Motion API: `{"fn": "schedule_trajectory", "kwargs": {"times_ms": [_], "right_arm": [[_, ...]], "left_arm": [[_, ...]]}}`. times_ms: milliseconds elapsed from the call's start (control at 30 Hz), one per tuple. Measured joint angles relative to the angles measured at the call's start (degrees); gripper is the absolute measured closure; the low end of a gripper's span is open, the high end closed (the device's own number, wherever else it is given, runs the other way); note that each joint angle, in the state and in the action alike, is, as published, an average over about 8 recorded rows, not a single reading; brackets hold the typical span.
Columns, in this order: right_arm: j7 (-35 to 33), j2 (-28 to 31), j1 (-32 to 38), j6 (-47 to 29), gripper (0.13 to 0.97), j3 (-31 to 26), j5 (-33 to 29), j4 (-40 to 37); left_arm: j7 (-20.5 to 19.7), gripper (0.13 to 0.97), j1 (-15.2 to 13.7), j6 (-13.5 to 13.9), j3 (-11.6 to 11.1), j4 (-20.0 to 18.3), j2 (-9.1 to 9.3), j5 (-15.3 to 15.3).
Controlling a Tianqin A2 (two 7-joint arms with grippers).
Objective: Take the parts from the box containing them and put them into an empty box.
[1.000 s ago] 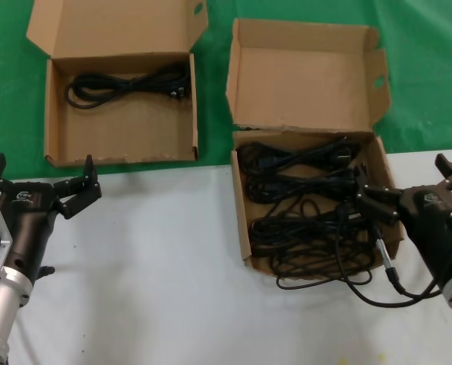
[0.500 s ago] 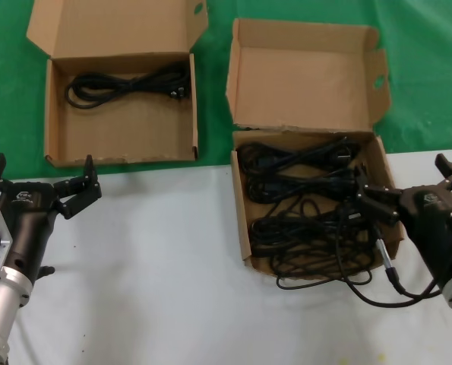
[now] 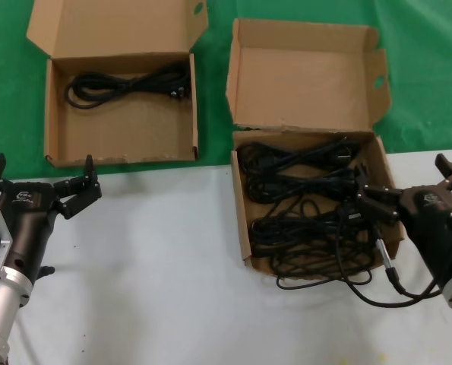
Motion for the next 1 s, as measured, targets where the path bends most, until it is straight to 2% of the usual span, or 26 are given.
{"fn": "schedule_trajectory", "kwargs": {"times_ms": [1000], "right_arm": [[0.0,0.0,0.0,0.0,0.129,0.0,0.0,0.0]], "left_arm": [[0.0,0.132,0.0,0.0,0.0,0.0,0.00,0.0]]}}
